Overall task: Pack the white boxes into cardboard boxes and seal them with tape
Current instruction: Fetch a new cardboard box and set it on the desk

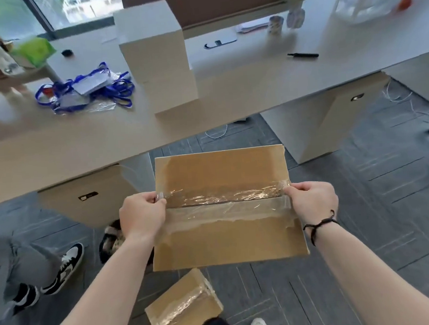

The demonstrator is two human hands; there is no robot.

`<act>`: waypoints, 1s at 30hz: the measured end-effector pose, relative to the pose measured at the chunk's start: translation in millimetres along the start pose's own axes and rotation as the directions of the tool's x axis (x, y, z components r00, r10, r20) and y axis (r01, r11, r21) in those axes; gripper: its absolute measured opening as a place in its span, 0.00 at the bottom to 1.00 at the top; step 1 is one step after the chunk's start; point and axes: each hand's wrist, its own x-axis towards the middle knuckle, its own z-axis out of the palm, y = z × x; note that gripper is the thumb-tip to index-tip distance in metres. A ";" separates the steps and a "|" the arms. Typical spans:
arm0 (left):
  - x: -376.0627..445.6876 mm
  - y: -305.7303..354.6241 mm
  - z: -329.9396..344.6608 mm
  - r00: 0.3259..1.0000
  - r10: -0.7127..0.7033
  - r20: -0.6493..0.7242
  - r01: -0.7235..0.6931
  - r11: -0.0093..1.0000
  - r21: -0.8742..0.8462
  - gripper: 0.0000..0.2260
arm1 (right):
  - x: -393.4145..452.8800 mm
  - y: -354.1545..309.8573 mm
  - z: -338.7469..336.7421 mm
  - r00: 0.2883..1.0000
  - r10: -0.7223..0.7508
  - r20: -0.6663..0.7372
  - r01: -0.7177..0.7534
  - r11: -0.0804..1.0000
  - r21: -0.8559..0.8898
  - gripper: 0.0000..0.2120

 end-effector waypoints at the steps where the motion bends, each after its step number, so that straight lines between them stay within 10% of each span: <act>1: 2.7 9.3 5.9 1.000 0.006 -0.006 -0.006 1.000 0.000 0.07 | 11.5 -4.2 -4.2 1.000 -0.006 -0.004 0.006 1.000 0.004 0.06; 30: 279.3 277.3 204.1 0.996 0.049 0.068 -0.045 0.997 -0.057 0.13 | 404.4 -191.4 30.3 0.999 -0.046 -0.008 0.045 0.997 -0.064 0.08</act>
